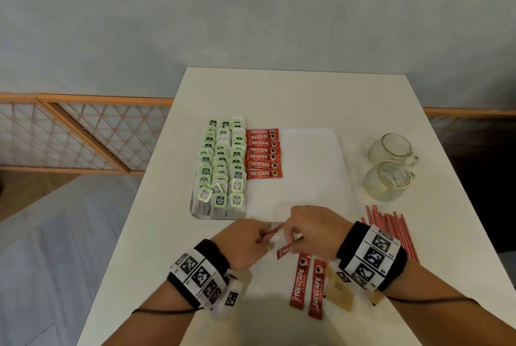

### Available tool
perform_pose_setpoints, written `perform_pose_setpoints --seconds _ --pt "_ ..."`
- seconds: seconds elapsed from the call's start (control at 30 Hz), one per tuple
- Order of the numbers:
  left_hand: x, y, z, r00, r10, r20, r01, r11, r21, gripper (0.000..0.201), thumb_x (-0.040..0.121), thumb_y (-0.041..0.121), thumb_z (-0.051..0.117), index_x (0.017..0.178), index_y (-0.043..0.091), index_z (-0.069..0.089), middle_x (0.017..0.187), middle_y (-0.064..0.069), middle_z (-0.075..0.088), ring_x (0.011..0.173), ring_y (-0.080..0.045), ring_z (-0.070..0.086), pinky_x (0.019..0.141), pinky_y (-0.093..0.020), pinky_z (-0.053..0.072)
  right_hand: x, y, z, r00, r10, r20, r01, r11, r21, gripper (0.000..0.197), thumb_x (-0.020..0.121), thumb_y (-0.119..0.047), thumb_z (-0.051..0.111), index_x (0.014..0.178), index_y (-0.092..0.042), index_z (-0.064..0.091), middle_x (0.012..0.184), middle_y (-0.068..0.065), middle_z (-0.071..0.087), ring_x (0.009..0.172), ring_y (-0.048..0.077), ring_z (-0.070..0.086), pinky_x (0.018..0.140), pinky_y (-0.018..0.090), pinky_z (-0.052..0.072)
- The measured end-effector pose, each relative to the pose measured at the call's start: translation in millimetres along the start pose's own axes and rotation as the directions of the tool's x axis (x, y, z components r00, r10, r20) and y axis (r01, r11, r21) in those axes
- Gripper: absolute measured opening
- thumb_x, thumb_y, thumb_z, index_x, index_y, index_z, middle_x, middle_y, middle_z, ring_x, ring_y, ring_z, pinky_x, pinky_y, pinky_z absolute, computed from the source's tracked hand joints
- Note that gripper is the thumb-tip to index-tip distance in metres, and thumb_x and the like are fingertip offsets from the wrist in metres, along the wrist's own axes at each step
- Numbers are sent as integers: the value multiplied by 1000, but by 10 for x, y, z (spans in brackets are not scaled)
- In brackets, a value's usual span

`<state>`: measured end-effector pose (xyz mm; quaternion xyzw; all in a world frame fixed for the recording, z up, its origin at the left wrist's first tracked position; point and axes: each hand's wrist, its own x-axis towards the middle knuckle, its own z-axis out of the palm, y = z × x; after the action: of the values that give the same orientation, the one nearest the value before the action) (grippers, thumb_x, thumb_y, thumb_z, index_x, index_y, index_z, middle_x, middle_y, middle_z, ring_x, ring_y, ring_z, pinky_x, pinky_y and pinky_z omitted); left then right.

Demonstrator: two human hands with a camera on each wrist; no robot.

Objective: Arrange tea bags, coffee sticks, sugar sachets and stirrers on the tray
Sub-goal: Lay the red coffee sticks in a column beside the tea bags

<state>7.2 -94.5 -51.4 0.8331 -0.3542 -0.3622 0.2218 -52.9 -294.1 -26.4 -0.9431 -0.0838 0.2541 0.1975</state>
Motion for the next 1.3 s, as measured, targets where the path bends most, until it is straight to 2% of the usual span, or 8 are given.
perform_pose_setpoints --seconds 0.17,0.37,0.5,0.6,0.8,0.87,1.0,1.3 --pt "-103 0 -78 988 -153 19 153 955 -256 27 99 20 38 74 16 45 67 -2 53 60 -16 46 63 -33 41 53 -14 -2 996 -73 -52 74 997 29 10 91 -41 67 88 -32 64 98 -13 59 93 9 55 86 32 48" --pt "-154 54 -124 989 -146 -17 111 813 -571 30 89 36 46 83 11 60 71 -7 67 66 -19 60 66 -35 45 91 -92 2 994 -107 -21 109 982 152 10 98 -37 60 92 -30 55 75 -11 65 65 4 58 67 26 47" --pt "-182 103 -113 991 31 -127 -88 877 -472 32 96 29 64 65 37 63 63 7 61 64 -12 64 60 -18 45 92 -103 -25 991 -132 0 127 954 273 5 98 -30 61 94 -30 58 83 -12 74 77 1 67 79 31 56" --pt "-202 106 -112 989 68 -130 -122 869 -479 41 97 23 65 66 49 63 62 14 62 63 -10 64 59 -17 44 88 -84 -37 991 -136 -2 130 946 296 10 97 -37 64 99 -28 61 81 -14 73 73 0 66 75 27 54" --pt "-157 -80 -46 998 10 -58 -34 899 -436 25 97 9 55 78 18 41 74 -2 60 60 -16 61 54 -19 43 -36 6 -69 998 -54 42 51 997 62 33 87 -46 73 113 -34 55 92 -17 59 77 1 54 69 21 40" --pt "-153 -135 -46 999 -26 -31 9 898 -440 25 96 3 48 77 16 38 76 -4 59 58 -17 57 55 -23 44 -121 29 -77 994 -35 101 39 998 -40 44 87 -41 74 124 -34 50 99 -17 50 78 3 49 68 19 35" --pt "-165 -179 -53 998 -68 -18 55 911 -408 28 98 0 42 77 16 34 76 -7 56 58 -17 53 55 -22 46 -224 59 -17 978 2 210 32 987 -155 61 86 -30 75 138 -35 44 118 -10 48 96 14 55 85 32 50" --pt "-144 -190 -111 992 -107 -70 72 922 -380 26 98 3 42 78 17 34 76 -2 63 59 -17 59 62 -31 47 -249 42 170 947 -100 306 209 913 -349 45 87 -31 73 129 -33 57 126 -1 50 113 21 49 100 43 45"
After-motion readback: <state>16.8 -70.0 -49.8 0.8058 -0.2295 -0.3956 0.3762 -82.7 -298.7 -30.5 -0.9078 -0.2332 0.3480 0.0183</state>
